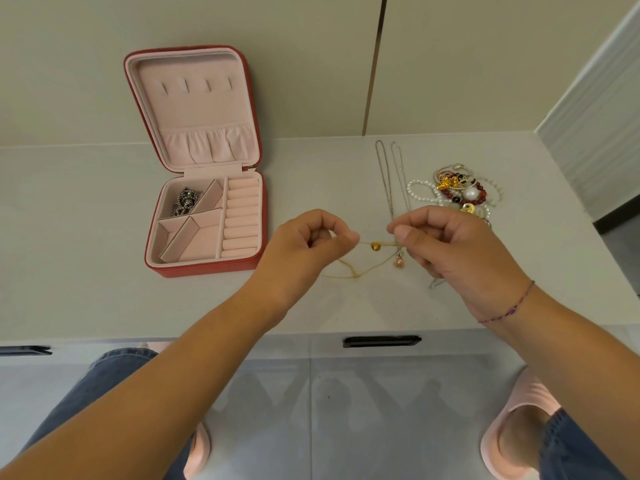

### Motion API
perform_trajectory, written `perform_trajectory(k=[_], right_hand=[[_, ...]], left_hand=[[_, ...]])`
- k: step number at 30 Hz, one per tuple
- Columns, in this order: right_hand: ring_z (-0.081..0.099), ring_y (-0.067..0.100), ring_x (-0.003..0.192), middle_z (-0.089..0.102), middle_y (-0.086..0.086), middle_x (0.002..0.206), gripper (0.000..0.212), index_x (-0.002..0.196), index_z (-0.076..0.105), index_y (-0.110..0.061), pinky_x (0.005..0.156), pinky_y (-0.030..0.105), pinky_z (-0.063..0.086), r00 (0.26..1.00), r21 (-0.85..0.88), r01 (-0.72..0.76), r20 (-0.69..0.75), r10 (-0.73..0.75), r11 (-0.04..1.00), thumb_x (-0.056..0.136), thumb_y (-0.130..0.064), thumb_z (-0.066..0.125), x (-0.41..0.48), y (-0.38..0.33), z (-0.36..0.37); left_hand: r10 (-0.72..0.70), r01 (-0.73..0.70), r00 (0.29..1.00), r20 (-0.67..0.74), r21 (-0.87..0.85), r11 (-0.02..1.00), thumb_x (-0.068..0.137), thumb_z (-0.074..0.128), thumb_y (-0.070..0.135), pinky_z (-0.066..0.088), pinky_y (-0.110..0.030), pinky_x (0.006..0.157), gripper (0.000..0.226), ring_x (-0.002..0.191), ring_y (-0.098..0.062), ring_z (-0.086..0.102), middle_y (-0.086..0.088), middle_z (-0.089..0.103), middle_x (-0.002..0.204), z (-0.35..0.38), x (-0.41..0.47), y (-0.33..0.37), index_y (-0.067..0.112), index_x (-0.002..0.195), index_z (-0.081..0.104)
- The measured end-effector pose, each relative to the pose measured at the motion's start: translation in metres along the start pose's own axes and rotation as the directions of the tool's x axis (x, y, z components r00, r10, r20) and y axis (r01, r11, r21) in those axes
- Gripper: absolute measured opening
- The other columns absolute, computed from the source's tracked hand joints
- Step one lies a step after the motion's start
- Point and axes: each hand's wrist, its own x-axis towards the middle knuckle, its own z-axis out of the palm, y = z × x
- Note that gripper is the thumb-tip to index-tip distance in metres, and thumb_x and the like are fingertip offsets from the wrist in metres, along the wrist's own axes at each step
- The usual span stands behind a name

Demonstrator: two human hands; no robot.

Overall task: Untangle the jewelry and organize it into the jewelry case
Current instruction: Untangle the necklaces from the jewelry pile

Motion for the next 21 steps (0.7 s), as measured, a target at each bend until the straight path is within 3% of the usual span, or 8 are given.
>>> perform_trajectory(k=[3, 6, 10, 12, 14, 17, 19, 21], right_hand=[[0.033, 0.005, 0.046, 0.038, 0.004, 0.056, 0.011, 0.091, 0.073, -0.019, 0.048, 0.008, 0.036, 0.999, -0.041, 0.024, 0.044, -0.022, 0.999, 0.086, -0.014, 0.064, -0.0006, -0.0015, -0.0031], [0.042, 0.013, 0.055, 0.043, 0.003, 0.057, 0.011, 0.088, 0.075, -0.025, 0.063, 0.016, 0.044, 0.996, -0.097, 0.049, 0.075, -0.042, 0.994, 0.084, -0.017, 0.068, -0.0006, -0.0010, -0.0047], [0.031, 0.023, 0.057, 0.034, -0.002, 0.047, 0.008, 0.084, 0.076, -0.026, 0.071, 0.035, 0.043, 0.995, -0.121, 0.048, 0.095, -0.037, 0.991, 0.080, -0.021, 0.071, -0.0006, 0.0023, -0.0035], [0.039, 0.024, 0.060, 0.043, 0.019, 0.054, 0.007, 0.083, 0.076, -0.028, 0.069, 0.036, 0.042, 0.993, -0.127, 0.069, 0.106, -0.056, 0.990, 0.079, -0.024, 0.072, -0.0012, 0.0017, -0.0024], [0.046, 0.023, 0.067, 0.053, 0.033, 0.070, 0.007, 0.081, 0.076, -0.029, 0.068, 0.034, 0.041, 0.991, -0.112, 0.076, 0.118, -0.062, 0.991, 0.079, -0.024, 0.072, -0.0018, 0.0010, -0.0010], [0.042, 0.011, 0.056, 0.047, 0.017, 0.060, 0.005, 0.080, 0.076, -0.022, 0.056, 0.015, 0.038, 0.990, -0.045, 0.042, 0.139, -0.035, 0.998, 0.078, -0.020, 0.072, -0.0032, -0.0005, 0.0028], [0.034, 0.007, 0.051, 0.042, 0.007, 0.059, 0.010, 0.081, 0.075, -0.019, 0.047, 0.014, 0.031, 0.987, 0.031, 0.008, 0.162, -0.013, 0.999, 0.074, -0.025, 0.072, -0.0038, -0.0013, 0.0047], [0.030, 0.008, 0.049, 0.040, 0.002, 0.055, 0.022, 0.083, 0.074, -0.015, 0.046, 0.019, 0.026, 0.987, 0.101, -0.033, 0.160, 0.017, 0.994, 0.068, -0.030, 0.070, -0.0039, -0.0012, 0.0047]], left_hand=[[0.052, -0.054, 0.998, 0.034, 0.048, 0.997, 0.080, 0.073, 0.023, 0.044, -0.007, 0.067, 0.013, 0.047, -0.007, 0.024, 0.013, 0.025, 0.048, -0.0005, -0.0016, 0.0009, 0.024, 0.094, 0.073], [0.045, -0.047, 0.999, 0.020, 0.095, 0.994, 0.079, 0.074, 0.025, 0.039, -0.006, 0.059, 0.014, 0.045, -0.007, 0.025, 0.012, 0.026, 0.045, 0.0000, -0.0023, 0.0027, 0.028, 0.093, 0.075], [0.053, -0.054, 0.999, 0.006, 0.130, 0.990, 0.078, 0.074, 0.028, 0.037, -0.013, 0.053, 0.008, 0.045, -0.007, 0.027, 0.009, 0.030, 0.045, 0.0017, -0.0023, 0.0032, 0.029, 0.085, 0.076], [0.070, -0.071, 0.997, 0.019, 0.119, 0.990, 0.081, 0.072, 0.026, 0.038, -0.014, 0.055, 0.004, 0.048, -0.007, 0.033, 0.007, 0.037, 0.048, 0.0022, -0.0032, 0.0025, 0.028, 0.084, 0.075], [0.090, -0.095, 0.995, 0.038, 0.131, 0.987, 0.083, 0.070, 0.024, 0.042, -0.016, 0.068, 0.004, 0.065, -0.006, 0.051, 0.006, 0.057, 0.067, 0.0018, -0.0036, -0.0003, 0.027, 0.081, 0.073], [0.068, -0.076, 0.994, 0.080, 0.105, 0.992, 0.087, 0.066, 0.019, 0.042, -0.026, 0.092, 0.008, 0.099, -0.004, 0.059, 0.012, 0.066, 0.098, 0.0010, -0.0035, -0.0031, 0.023, 0.081, 0.068], [0.048, -0.052, 0.993, 0.110, 0.040, 0.998, 0.090, 0.061, 0.013, 0.045, -0.031, 0.094, 0.009, 0.101, -0.009, 0.061, 0.008, 0.069, 0.099, 0.0016, -0.0043, -0.0023, 0.017, 0.083, 0.065], [0.043, -0.041, 0.991, 0.125, -0.014, 0.999, 0.090, 0.058, 0.008, 0.050, -0.027, 0.086, 0.009, 0.087, -0.013, 0.064, -0.001, 0.070, 0.088, 0.0033, -0.0058, -0.0004, 0.011, 0.082, 0.062]])
